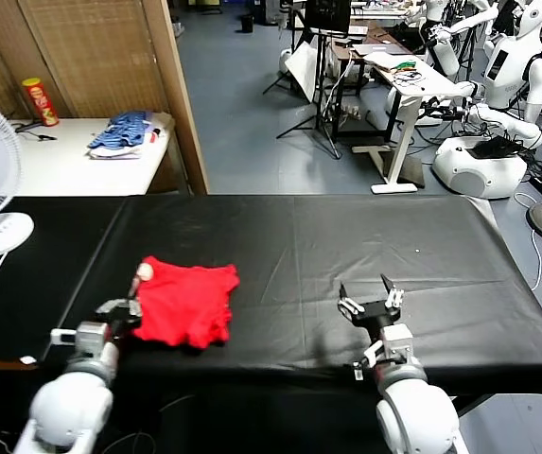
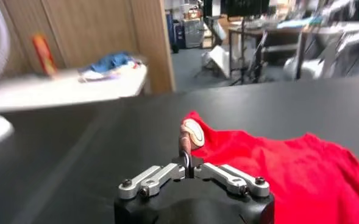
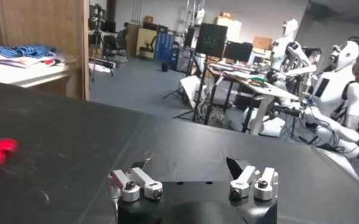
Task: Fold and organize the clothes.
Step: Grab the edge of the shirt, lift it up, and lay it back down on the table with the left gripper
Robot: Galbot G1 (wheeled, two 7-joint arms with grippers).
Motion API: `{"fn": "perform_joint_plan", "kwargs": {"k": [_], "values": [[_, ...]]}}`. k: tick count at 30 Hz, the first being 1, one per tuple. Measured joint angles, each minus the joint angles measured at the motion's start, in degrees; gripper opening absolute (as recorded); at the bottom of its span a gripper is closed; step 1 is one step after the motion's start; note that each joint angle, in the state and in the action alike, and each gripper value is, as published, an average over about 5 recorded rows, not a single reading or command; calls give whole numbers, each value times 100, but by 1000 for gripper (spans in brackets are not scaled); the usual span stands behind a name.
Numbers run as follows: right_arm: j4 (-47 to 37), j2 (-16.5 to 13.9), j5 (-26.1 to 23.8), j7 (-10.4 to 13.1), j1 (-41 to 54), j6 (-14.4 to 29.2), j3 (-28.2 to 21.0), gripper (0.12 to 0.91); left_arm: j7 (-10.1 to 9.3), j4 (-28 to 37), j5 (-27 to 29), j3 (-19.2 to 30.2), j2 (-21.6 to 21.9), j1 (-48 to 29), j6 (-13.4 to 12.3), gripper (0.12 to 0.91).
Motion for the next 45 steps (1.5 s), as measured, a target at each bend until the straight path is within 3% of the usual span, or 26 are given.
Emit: {"fn": "perform_joint_plan", "kwargs": {"k": [7, 12, 15, 20, 24, 32, 36, 40, 45], "values": [[-45, 45, -15, 1, 50, -2, -43, 798, 84, -270, 863, -607, 915, 333, 26, 150], [-93, 85, -31, 1, 36, -7, -90, 798, 31, -584, 943, -671, 1088, 515, 74, 150], [-88, 90, -37, 1, 11, -15, -84, 798, -103, -810, 567, -437, 967, 531, 162, 150], [-55, 71, 29, -4, -30, -22, 6, 798, -494, -1004, -725, 340, 559, 397, 392, 150], [-66, 35, 139, -19, -38, -25, 96, 798, -681, -975, -1486, 1048, 138, 177, 382, 150], [-170, 20, 189, -53, -2, -24, 111, 798, -730, -687, -1792, 1951, -756, -271, 210, 150], [-197, 22, 242, -145, 27, -29, 62, 798, -614, -543, -1732, 2184, -1132, -381, 114, 150], [-188, -41, 486, -368, 66, -115, -16, 798, -298, -439, -1445, 2291, -1294, -389, -133, 194], [-264, -150, 985, -621, 180, -430, -170, 798, 99, -449, -1134, 2296, -1248, -384, -342, 452]]}}
